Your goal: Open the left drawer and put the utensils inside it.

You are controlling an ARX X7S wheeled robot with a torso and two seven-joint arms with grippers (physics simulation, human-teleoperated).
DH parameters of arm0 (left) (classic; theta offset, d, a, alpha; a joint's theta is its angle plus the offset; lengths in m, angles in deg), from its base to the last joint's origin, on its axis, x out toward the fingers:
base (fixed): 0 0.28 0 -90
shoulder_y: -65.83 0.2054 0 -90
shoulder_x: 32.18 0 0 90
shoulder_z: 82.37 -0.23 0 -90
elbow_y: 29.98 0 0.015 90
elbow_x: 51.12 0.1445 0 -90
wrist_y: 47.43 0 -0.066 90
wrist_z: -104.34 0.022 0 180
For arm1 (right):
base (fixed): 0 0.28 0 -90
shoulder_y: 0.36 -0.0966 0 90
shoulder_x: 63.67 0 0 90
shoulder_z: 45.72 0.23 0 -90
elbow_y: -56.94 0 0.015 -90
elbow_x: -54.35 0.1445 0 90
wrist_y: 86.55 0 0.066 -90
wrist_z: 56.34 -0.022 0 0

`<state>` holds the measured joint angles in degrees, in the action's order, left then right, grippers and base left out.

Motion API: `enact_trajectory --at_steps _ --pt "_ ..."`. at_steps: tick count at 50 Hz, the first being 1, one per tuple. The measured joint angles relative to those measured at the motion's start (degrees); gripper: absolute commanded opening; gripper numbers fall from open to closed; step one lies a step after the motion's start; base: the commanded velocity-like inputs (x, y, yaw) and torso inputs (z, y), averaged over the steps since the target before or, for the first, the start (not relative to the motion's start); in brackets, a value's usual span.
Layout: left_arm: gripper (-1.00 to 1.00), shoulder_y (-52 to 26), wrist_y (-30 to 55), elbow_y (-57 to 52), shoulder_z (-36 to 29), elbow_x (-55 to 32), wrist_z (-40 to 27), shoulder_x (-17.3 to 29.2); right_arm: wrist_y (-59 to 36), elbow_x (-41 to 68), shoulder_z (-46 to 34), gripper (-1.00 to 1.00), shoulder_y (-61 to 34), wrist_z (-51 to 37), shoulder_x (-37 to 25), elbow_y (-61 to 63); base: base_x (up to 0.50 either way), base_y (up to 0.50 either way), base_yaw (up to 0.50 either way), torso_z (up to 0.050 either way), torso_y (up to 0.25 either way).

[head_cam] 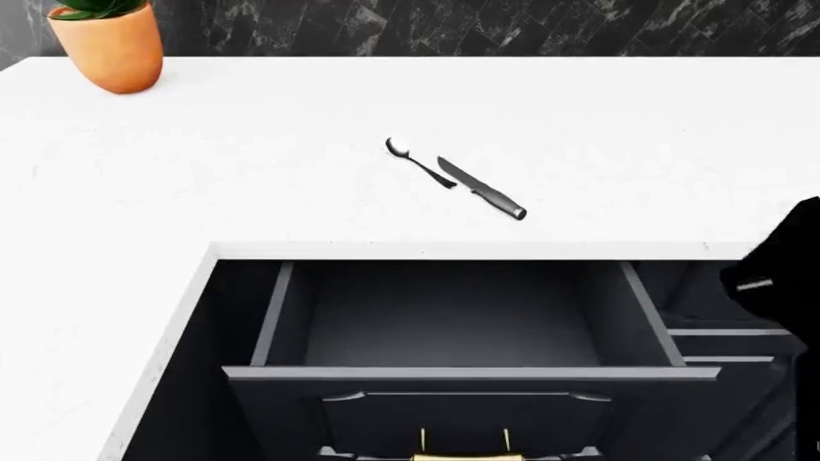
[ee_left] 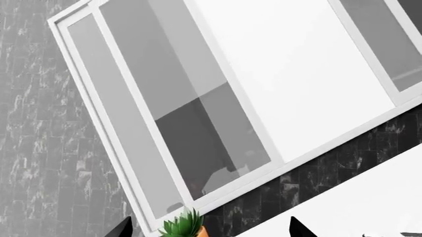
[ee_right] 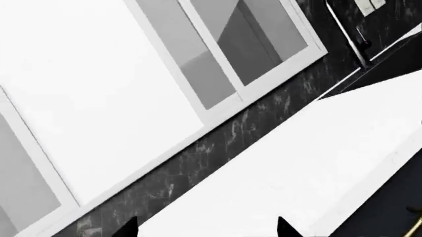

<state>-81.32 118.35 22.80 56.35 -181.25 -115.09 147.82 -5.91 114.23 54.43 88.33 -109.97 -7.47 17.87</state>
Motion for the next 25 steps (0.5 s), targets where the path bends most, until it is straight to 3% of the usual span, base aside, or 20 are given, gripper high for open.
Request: enact_trajectory --at_steps 9,18,25 --pt "1.0 -0.3 -0.6 0.3 0.1 -0.1 0.1 0.0 -25.2 10.1 -15.3 1.0 -39.9 -13.8 -8.5 -2.8 0.0 0.0 0.0 0.0 0.0" --pt "1.0 -0.5 -0.7 0.5 0.1 -0.2 0.0 0.0 -40.4 12.1 -26.7 1.0 -66.9 -13.1 -8.3 -14.8 0.0 0.0 0.0 0.0 0.0" --pt "1.0 -0.6 -0.7 0.6 0.0 -0.4 -0.3 0.0 -48.8 12.3 -32.8 1.0 -81.7 -10.7 -6.4 -23.5 0.0 0.0 0.0 0.0 0.0"
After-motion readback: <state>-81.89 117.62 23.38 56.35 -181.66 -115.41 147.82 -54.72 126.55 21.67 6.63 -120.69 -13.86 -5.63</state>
